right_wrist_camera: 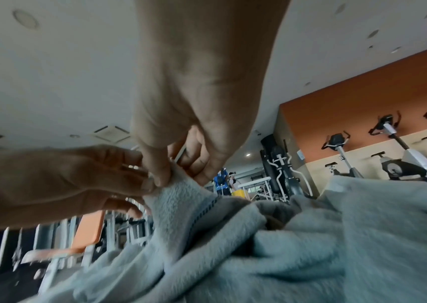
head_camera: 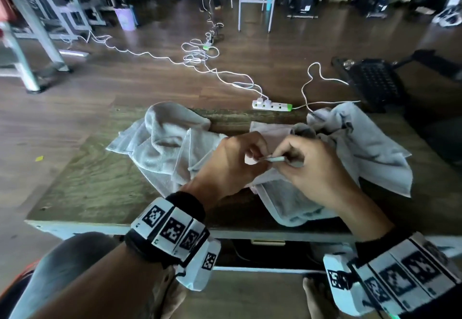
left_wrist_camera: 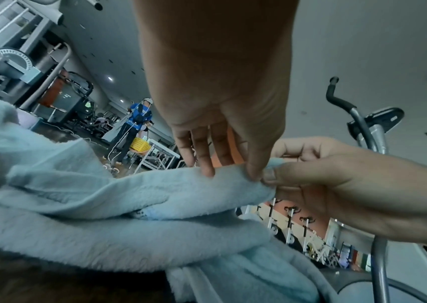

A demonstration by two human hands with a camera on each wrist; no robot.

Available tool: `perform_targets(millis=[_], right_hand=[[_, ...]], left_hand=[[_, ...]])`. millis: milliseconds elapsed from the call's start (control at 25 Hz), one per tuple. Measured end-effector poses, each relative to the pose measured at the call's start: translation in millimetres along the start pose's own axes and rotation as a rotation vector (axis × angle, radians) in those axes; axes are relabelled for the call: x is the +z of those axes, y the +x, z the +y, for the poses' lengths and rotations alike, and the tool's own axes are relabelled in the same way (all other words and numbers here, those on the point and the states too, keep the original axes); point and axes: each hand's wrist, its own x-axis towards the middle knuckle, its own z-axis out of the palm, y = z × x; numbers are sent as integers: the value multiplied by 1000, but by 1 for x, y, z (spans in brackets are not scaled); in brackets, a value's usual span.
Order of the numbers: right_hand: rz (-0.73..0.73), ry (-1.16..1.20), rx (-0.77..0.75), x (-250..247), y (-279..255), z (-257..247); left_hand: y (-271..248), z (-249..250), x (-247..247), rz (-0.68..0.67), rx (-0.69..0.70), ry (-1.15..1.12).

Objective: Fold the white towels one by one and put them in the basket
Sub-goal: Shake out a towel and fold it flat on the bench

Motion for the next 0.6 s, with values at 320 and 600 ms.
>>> perform_targets(millis=[320, 600], right_hand=[[-49, -131, -1, 13, -12, -4], [-65, -136, -22, 7, 1, 2]], left_hand=[[-4, -25, -15, -235, -101, -81], [8, -24, -12, -318, -147, -115]])
